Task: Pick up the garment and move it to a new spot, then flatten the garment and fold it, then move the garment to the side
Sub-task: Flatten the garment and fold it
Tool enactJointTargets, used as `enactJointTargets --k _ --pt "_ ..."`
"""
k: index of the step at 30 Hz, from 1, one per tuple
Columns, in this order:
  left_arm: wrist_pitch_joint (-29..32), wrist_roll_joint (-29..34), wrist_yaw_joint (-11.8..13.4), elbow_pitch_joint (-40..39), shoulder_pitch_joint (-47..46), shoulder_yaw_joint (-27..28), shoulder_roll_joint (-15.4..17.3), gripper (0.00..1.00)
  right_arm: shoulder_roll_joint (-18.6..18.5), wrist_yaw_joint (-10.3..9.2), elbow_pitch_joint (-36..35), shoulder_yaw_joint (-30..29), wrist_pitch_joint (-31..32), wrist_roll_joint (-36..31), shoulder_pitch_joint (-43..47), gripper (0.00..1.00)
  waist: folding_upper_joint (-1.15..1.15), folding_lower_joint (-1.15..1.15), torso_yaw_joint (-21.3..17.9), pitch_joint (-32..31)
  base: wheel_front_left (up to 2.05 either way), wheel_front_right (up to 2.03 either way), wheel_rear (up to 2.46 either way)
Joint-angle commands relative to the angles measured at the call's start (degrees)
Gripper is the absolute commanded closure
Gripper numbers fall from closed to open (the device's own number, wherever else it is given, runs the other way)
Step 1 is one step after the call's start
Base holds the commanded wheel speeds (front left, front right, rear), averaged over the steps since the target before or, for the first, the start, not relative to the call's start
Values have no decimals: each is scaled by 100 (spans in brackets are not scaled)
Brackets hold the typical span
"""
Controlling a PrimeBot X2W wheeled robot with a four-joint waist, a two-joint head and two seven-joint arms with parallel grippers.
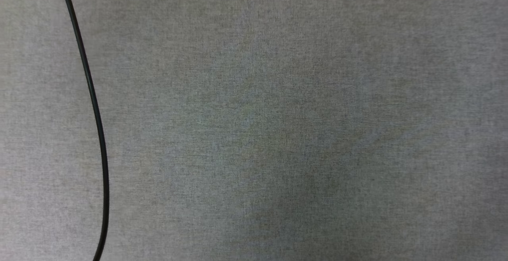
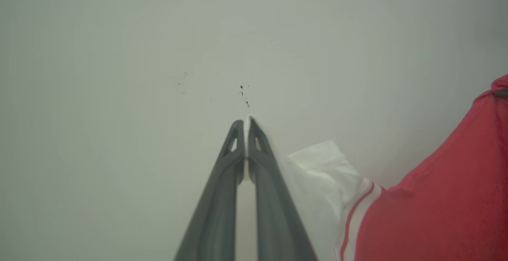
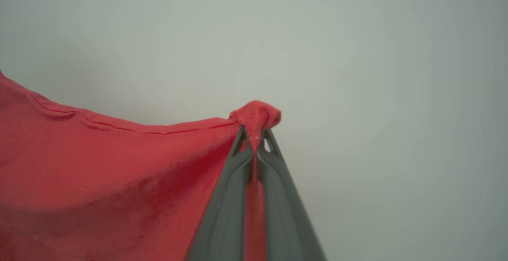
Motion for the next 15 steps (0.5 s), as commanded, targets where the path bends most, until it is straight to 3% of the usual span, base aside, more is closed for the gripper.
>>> enactJointTargets --k 1,11,15 --pt "-93 -149 -2 122 58 -89 -6 100 39 -8 176 132 -98 93 -73 100 0 -1 22 140 0 0 0" --pt "-328 -673 -2 374 934 -455 33 100 -5 -8 596 890 -520 581 540 100 0 -1 22 129 0 0 0" --pt "-364 -831 -2 192 1692 -566 164 100 -33 -8 594 1237 -773 886 1166 100 0 -1 -16 -98 0 0 0"
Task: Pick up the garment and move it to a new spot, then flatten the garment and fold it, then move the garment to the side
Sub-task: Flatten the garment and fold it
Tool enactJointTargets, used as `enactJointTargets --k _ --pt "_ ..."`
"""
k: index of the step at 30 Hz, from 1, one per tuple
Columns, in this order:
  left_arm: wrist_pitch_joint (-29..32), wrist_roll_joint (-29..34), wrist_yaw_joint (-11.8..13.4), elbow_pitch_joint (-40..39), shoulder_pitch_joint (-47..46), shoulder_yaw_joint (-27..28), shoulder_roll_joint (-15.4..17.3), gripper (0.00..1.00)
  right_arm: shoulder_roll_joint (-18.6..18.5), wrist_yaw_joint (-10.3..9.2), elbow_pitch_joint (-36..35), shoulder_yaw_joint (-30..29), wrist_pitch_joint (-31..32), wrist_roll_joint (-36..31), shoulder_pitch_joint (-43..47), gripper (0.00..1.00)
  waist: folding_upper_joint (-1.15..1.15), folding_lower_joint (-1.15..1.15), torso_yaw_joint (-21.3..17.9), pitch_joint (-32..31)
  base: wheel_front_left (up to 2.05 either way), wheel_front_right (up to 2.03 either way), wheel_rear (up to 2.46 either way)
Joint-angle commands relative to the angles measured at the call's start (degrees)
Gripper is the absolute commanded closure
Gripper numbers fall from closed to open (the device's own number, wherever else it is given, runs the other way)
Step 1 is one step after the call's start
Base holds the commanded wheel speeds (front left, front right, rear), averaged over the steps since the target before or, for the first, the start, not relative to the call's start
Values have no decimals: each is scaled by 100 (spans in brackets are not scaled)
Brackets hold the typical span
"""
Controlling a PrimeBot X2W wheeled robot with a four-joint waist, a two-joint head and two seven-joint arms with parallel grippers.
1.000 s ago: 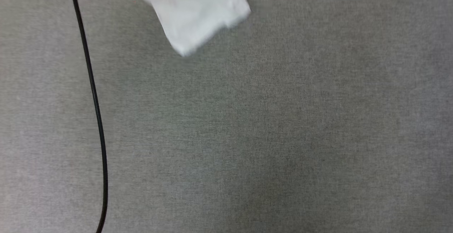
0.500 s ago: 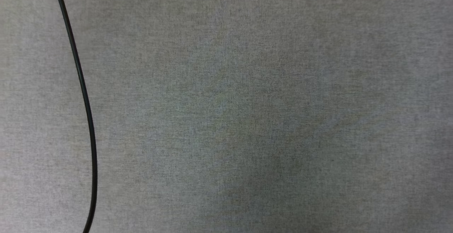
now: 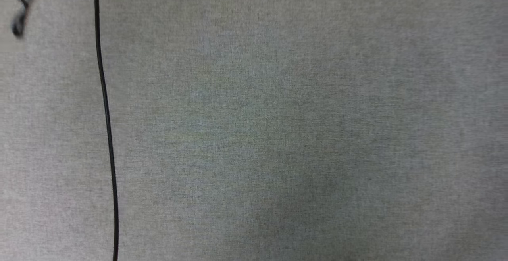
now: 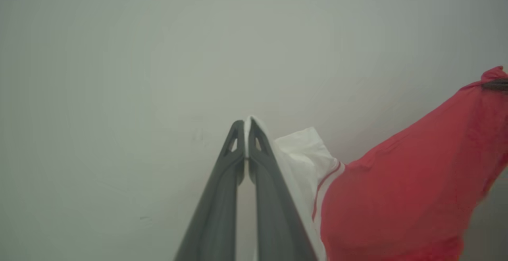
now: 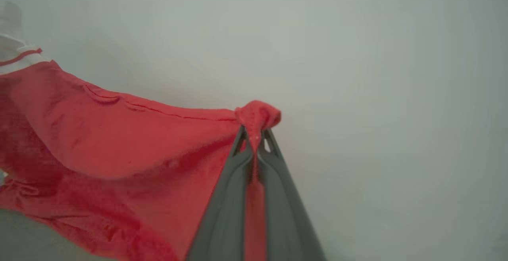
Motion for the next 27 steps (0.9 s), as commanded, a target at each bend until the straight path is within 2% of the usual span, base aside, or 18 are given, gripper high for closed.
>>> enactJointTargets --k 1,7,18,27 --pt "-36 -40 -2 -95 277 2 69 100 -26 -8 -11 99 -95 116 263 100 0 0 -32 -157 0 0 0" --pt "-35 -90 46 -688 1684 169 182 100 -181 -9 -266 538 -397 633 1373 100 0 0 -23 -564 0 0 0" --pt "-36 -174 553 -1968 4654 491 216 100 -615 -9 -873 1158 -671 1260 3411 100 0 0 65 -1561 0 0 0" --pt "-38 -430 765 -2442 6727 604 120 100 -1010 -9 -1329 1353 -704 1594 5095 100 0 0 155 -2374 0 0 0"
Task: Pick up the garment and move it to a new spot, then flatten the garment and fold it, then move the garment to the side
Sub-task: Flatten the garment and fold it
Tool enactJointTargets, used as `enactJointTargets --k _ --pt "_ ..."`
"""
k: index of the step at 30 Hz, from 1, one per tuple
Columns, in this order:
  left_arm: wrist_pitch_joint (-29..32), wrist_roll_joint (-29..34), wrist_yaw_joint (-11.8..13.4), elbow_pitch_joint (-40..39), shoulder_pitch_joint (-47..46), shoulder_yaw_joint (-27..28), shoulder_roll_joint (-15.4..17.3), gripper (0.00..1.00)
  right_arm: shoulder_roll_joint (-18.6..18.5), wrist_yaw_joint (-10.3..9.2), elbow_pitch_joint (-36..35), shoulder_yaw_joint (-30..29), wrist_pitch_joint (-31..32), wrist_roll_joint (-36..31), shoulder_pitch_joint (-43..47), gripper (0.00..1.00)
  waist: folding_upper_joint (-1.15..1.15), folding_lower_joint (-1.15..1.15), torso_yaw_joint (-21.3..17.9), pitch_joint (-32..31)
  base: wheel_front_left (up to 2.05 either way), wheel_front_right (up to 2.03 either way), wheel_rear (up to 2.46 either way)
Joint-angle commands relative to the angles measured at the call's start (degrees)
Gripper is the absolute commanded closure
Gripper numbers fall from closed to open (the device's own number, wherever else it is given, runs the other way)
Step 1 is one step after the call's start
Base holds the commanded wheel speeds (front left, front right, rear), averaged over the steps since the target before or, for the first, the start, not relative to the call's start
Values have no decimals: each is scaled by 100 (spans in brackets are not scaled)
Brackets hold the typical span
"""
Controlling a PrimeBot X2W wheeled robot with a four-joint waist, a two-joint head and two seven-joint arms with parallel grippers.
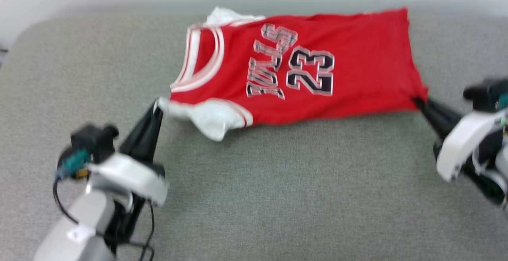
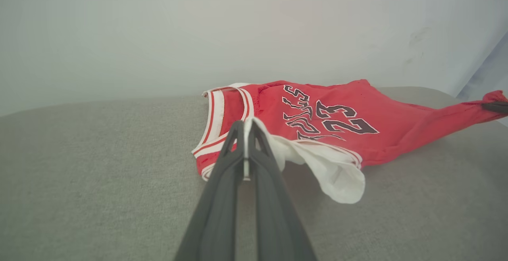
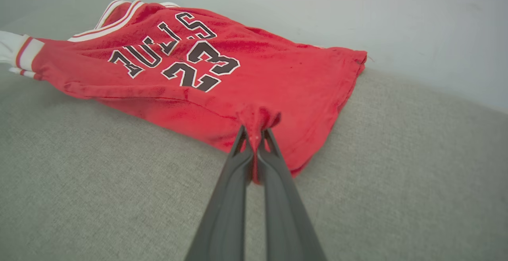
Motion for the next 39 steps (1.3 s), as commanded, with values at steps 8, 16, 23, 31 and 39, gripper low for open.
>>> enactJointTargets --k 8,16,23,31,39 --pt "36 -312 133 -357 1639 -115 89 100 -267 -9 -276 -144 -141 131 1491 100 0 2 132 -790 0 0 0" --pt "313 -775 194 -734 2822 -309 156 100 -366 -9 -593 -605 -69 204 2907 100 0 2 166 -1243 0 0 0" --pt "646 -1176 156 -1229 3640 -390 452 100 -410 -9 -903 -1195 83 141 3958 100 0 2 174 -1378 0 0 0" --pt "712 -1125 373 -1498 3799 -406 563 100 -243 -9 -1354 -1934 460 -136 4752 100 0 2 173 -1281 0 0 0" --pt "643 -803 283 -1378 3097 -390 502 100 68 -8 -1833 -2612 752 -490 4811 100 0 2 127 -1140 0 0 0"
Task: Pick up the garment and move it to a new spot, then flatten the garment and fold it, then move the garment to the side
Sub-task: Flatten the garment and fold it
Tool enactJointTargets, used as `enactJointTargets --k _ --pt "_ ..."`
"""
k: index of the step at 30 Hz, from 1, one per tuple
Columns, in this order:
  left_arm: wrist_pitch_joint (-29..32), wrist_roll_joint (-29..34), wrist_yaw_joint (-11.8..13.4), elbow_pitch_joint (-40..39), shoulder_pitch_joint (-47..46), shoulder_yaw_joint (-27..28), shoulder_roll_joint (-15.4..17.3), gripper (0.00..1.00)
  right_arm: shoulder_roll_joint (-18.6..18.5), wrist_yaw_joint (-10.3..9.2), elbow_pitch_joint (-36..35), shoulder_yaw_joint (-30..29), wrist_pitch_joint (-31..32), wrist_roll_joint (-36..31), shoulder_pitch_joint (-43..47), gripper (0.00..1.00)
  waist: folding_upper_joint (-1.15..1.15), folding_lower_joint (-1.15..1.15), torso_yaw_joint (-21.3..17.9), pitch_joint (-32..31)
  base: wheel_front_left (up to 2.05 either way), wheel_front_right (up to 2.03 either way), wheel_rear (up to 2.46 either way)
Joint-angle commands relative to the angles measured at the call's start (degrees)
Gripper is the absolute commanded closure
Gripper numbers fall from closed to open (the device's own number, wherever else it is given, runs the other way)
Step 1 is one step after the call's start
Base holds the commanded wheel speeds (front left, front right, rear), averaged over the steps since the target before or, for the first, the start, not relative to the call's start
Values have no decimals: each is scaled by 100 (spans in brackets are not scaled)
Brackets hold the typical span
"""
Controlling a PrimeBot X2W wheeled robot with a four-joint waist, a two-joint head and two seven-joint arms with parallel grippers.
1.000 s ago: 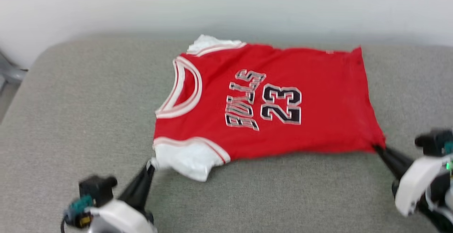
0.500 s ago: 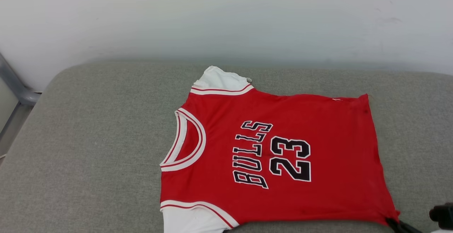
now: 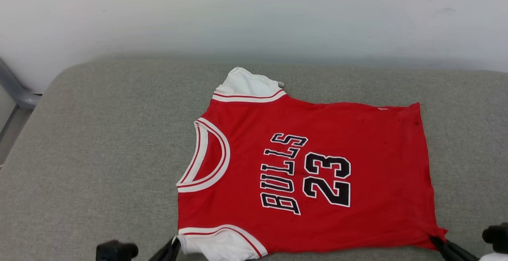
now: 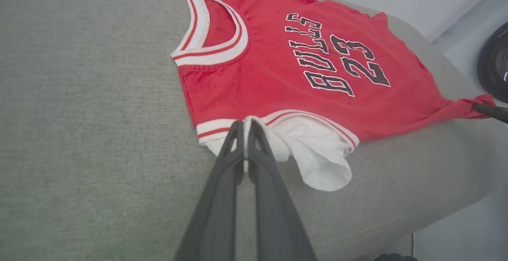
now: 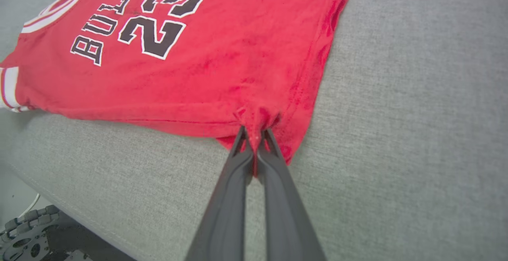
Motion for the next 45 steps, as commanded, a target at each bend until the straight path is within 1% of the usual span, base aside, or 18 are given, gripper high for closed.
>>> enactJointTargets --k 1,3,6,11,14,22,23,28,34,39,45 --pt "-25 150 -54 40 -296 18 5 100 105 -8 -141 -139 74 -27 -15 100 0 0 -28 42 0 0 0" --pt "-72 191 -87 93 -521 50 -47 100 153 -9 -264 -274 155 -59 -56 100 0 0 -53 67 0 0 0" --pt "-55 329 -147 195 -921 70 -31 100 220 -8 -416 -413 298 -91 -159 100 0 0 -124 131 0 0 0" --pt "1 451 -267 418 -1589 133 -55 100 333 -8 -504 -568 470 -84 -387 100 0 0 -246 305 0 0 0" --pt "49 456 -355 639 -1988 184 -87 100 379 -8 -516 -569 561 -58 -588 100 0 0 -327 444 0 0 0" --pt "154 581 -745 1523 -3085 90 -199 100 383 -8 -314 -463 716 19 -1148 100 0 0 -479 910 0 0 0" --pt "154 581 -745 1523 -3085 90 -199 100 383 -8 -314 -463 716 19 -1148 100 0 0 -479 910 0 0 0" --pt "135 590 -892 2213 -3662 27 -319 100 419 -8 -146 -325 715 51 -1523 100 0 0 -549 1191 0 0 0" --pt "112 607 -1010 3135 -4135 -227 -479 100 470 -8 114 -106 751 65 -1898 100 0 0 -592 1449 0 0 0" --pt "-36 506 -1039 3807 -4298 -489 -632 100 536 -8 342 80 693 86 -2025 100 0 0 -618 1544 0 0 0" --pt "-201 309 -1048 4229 -4372 -915 -752 100 569 -8 532 189 610 155 -2076 100 0 0 -604 1525 0 0 0"
